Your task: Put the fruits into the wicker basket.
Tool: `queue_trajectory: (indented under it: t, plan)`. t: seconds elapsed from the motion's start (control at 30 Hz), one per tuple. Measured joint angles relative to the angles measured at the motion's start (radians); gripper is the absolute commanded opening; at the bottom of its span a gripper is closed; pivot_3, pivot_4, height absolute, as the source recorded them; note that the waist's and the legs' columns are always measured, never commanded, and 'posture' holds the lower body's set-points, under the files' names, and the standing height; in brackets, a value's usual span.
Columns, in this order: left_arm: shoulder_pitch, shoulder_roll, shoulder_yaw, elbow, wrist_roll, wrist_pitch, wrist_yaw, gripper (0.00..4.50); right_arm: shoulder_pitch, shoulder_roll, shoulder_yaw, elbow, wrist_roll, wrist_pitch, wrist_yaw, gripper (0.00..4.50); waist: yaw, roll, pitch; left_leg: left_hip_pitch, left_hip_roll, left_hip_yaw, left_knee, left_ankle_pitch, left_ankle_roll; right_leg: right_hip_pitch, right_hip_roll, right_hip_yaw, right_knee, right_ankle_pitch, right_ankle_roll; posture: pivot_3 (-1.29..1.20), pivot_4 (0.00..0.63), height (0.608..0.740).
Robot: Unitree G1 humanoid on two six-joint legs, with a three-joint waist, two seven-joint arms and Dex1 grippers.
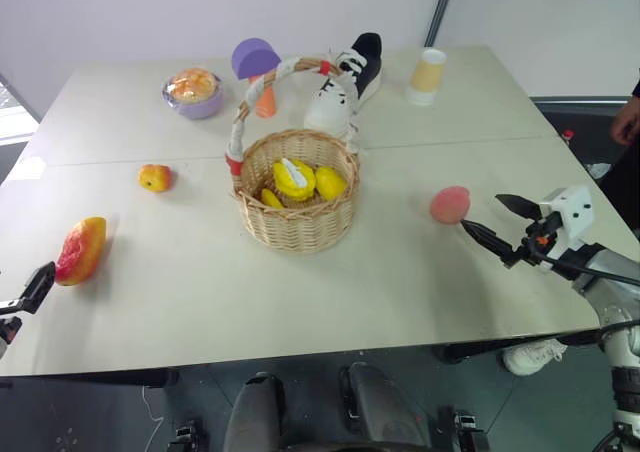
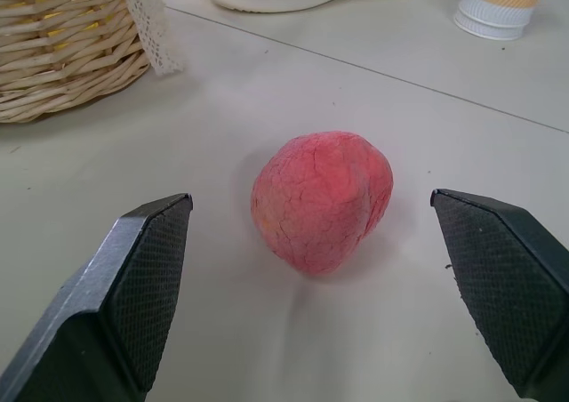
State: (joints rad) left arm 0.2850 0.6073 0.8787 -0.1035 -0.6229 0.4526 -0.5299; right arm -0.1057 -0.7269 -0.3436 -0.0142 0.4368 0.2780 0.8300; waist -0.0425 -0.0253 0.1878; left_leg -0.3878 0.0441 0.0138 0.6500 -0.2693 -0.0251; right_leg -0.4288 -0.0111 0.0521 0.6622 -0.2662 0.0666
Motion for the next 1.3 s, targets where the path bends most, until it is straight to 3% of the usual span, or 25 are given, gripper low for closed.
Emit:
queue_trajectory:
  t: [0.37, 0.67, 1.0, 1.3]
  plan:
    - [-0.030, 0.009, -0.013, 0.003, 0.004, 0.003, 0.008, 4.50, -0.016, 0.000, 0.011, -0.005, 0.001, 0.002, 0.007, 4.49, 0.000, 0.000, 0.000, 0.000, 0.000, 0.000, 0.000, 0.000, 0.000, 0.000, 0.000, 0.000, 0.000, 0.000, 0.000, 0.00, 0.150, 0.740]
    - [-0.134, 0.206, -0.151, -0.027, 0.057, 0.115, 0.006, 4.50, -0.081, -0.046, 0.076, -0.259, 0.081, 0.126, 0.060, 4.49, 0.000, 0.000, 0.000, 0.000, 0.000, 0.000, 0.000, 0.000, 0.000, 0.000, 0.000, 0.000, 0.001, 0.000, 0.000, 0.00, 0.150, 0.740]
    - [-0.299, 0.394, -0.368, 0.066, 0.179, 0.425, 0.076, 4.50, -0.263, 0.022, 0.338, -0.507, 0.124, 0.239, 0.034, 4.49, -0.001, -0.001, 0.000, -0.001, 0.002, -0.001, -0.001, 0.000, 0.000, -0.002, 0.001, -0.001, 0.001, 0.000, 0.000, 0.00, 0.150, 0.740]
    - [-0.384, 0.406, -0.401, 0.150, 0.176, 0.546, 0.018, 4.50, -0.285, 0.102, 0.449, -0.523, 0.106, 0.236, 0.021, 4.49, 0.001, -0.001, 0.000, -0.003, 0.002, -0.001, 0.000, 0.000, 0.000, -0.003, -0.001, -0.001, 0.002, 0.000, 0.000, 0.00, 0.150, 0.740]
